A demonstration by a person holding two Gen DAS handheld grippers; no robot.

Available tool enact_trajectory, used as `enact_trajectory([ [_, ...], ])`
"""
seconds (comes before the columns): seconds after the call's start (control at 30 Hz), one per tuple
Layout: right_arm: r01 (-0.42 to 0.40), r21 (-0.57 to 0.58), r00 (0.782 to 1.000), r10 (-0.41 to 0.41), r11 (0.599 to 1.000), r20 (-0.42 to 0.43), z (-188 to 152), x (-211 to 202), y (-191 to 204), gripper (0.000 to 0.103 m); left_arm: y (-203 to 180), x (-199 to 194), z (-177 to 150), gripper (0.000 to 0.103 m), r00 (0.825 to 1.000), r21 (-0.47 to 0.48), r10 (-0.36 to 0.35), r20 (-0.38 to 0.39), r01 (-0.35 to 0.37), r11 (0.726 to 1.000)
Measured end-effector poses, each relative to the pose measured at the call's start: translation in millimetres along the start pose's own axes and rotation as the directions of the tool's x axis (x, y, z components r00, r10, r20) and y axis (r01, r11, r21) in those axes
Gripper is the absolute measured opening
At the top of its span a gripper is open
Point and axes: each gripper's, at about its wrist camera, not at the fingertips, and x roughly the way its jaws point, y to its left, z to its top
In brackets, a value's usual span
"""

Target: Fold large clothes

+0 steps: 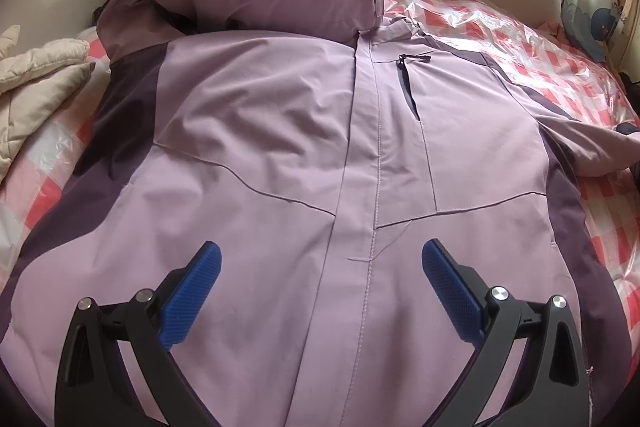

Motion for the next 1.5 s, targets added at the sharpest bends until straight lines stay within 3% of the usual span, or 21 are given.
enact_trajectory([
  [0.07,0.003,-0.015,1.000,-0.003,1.000,0.008,14.4,22.1,4.3,0.089,-0.7,0.6,0.5,0.097,1.000,0.008,0.007,0.004,-0.007,1.000],
  [0.13,0.019,-0.069,1.000,-0.018,0.997,0.006,24.6,39.2,26.4,0.034,0.5,-0.6,1.8,0.096,1.000,0.004,0.008,0.015,-0.008,1.000],
  [0.2,-0.055,-0.174,0.998,0.056,0.983,-0.003,27.8,42.8,73.8,0.015,5.9,-12.2,4.3,0.097,0.997,-0.027,-0.001,0.076,0.003,1.000],
  [0.23,-0.098,-0.255,0.995,0.101,0.962,-0.003,27.4,37.6,102.0,0.015,9.0,-19.0,5.0,0.096,0.993,-0.047,-0.001,0.115,0.007,0.999],
  [0.3,-0.201,-0.455,0.974,0.227,0.867,0.002,21.2,12.7,162.6,0.012,13.7,-32.2,5.5,0.097,0.981,-0.083,-0.001,0.193,0.018,0.996],
  [0.37,-0.210,-0.581,0.958,0.285,0.786,0.039,15.9,-12.2,188.9,0.012,12.0,-36.5,4.8,0.097,0.974,-0.083,-0.009,0.225,0.028,0.996],
  [0.4,-0.182,-0.587,0.960,0.271,0.789,0.066,18.5,-16.3,183.4,0.012,9.5,-35.2,4.5,0.097,0.975,-0.075,-0.013,0.222,0.031,0.997],
  [0.47,-0.084,-0.522,0.979,0.168,0.849,0.117,31.1,-11.0,144.6,0.016,2.7,-28.6,4.5,0.096,0.982,-0.047,-0.028,0.188,0.037,0.998],
  [0.5,-0.002,-0.473,0.988,0.076,0.881,0.138,36.4,-5.4,120.6,0.028,-1.3,-24.6,3.7,0.097,0.986,-0.029,-0.030,0.167,0.036,0.999],
  [0.53,0.094,-0.421,0.988,-0.032,0.902,0.151,40.7,-0.7,94.4,0.038,-4.3,-22.2,2.9,0.097,0.988,-0.012,-0.034,0.153,0.036,0.999],
  [0.57,0.179,-0.358,0.979,-0.130,0.917,0.156,43.9,-1.1,66.3,0.040,-7.7,-19.8,2.2,0.097,0.989,0.006,-0.037,0.142,0.036,0.999],
  [0.67,0.154,-0.231,0.977,-0.113,0.961,0.182,39.3,-35.6,19.0,0.041,-12.2,-21.1,1.0,0.097,0.990,0.046,-0.022,0.140,0.015,0.999],
  [0.8,0.160,-0.239,0.928,-0.064,0.958,0.366,-9.8,-113.0,17.7,0.080,-6.0,-29.1,3.3,0.097,0.986,0.034,-0.004,0.167,-0.001,0.999],
  [0.83,0.136,-0.266,0.930,-0.031,0.954,0.365,-18.3,-124.7,19.1,0.082,-6.1,-31.7,4.9,0.097,0.983,0.043,0.016,0.182,-0.024,0.999],
  [0.97,-0.014,-0.419,0.983,0.088,0.908,0.159,-107.1,-130.0,67.1,0.089,-9.3,-51.4,35.3,0.097,0.961,0.153,0.065,0.268,-0.109,0.982],
  [1.03,-0.132,-0.437,0.988,0.152,0.890,0.011,-159.5,-101.3,96.2,0.093,-13.2,-59.7,70.8,0.097,0.949,0.218,0.059,0.310,-0.132,0.967],
  [1.13,-0.297,-0.406,0.952,0.233,0.864,-0.200,-240.9,-51.5,120.9,0.093,-19.3,-56.2,141.5,0.097,0.958,0.339,0.015,0.287,-0.117,0.934],
  [1.23,-0.362,-0.378,0.915,0.248,0.852,-0.319,-309.2,-1.5,120.9,0.093,-29.4,-35.9,211.5,0.097,0.945,0.447,0.083,0.317,-0.226,0.866],
  [1.33,-0.348,-0.356,0.893,0.191,0.867,-0.407,-365.8,32.6,107.2,0.093,-33.3,5.4,260.7,0.097,0.988,0.513,0.037,0.149,-0.109,0.852],
  [1.43,-0.323,-0.262,0.849,0.156,0.909,-0.505,-382.6,54.9,89.4,0.093,-41.3,46.7,284.6,0.097,0.996,0.530,0.043,0.084,-0.081,0.844],
  [1.5,-0.337,-0.245,0.854,0.185,0.909,-0.487,-382.9,49.0,82.3,0.093,-50.1,79.0,290.9,0.097,0.997,0.544,0.070,0.032,-0.076,0.836],
])
